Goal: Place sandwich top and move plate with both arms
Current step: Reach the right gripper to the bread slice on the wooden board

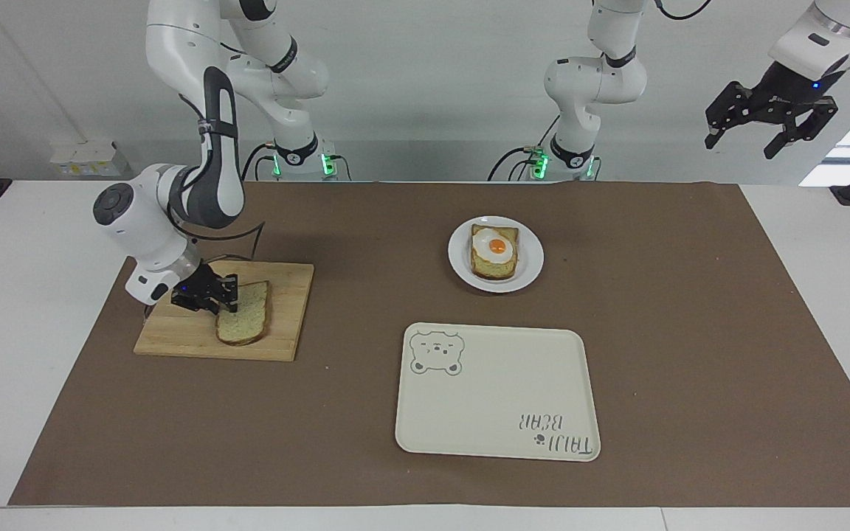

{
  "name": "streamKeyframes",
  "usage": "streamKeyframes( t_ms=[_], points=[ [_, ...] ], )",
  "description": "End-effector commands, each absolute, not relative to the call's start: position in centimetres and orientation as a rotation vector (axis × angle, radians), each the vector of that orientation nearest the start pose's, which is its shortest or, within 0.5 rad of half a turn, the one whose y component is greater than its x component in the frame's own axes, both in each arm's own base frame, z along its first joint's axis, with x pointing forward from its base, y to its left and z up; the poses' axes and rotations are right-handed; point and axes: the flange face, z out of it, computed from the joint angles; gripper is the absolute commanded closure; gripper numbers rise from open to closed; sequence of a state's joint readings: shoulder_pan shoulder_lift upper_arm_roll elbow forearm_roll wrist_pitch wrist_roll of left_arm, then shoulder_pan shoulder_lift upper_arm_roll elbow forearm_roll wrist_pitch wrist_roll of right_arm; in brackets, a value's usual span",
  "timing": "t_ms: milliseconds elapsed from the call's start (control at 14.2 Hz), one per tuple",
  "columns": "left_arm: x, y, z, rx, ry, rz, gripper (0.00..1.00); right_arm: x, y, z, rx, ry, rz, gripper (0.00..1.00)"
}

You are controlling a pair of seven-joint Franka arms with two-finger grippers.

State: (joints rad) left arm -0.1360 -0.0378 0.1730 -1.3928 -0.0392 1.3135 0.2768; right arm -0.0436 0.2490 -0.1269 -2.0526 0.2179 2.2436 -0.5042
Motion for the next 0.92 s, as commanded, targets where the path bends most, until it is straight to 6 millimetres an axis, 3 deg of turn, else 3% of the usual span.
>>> streamKeyframes(
  t_ms=[0,563,845],
  points=[
    [50.3,1.9,70.4,-3.170,0.381,0.065,0.00,57.2,-9.0,30.6,-2.972,-0.265,0.003,1.00],
    [50.3,1.9,70.4,-3.170,0.381,0.065,0.00,57.1,-9.0,30.5,-2.971,-0.265,0.005,1.00],
    [50.3,1.9,70.4,-3.170,0.381,0.065,0.00,57.9,-8.9,32.6,-2.962,-0.282,0.001,1.00]
  ],
)
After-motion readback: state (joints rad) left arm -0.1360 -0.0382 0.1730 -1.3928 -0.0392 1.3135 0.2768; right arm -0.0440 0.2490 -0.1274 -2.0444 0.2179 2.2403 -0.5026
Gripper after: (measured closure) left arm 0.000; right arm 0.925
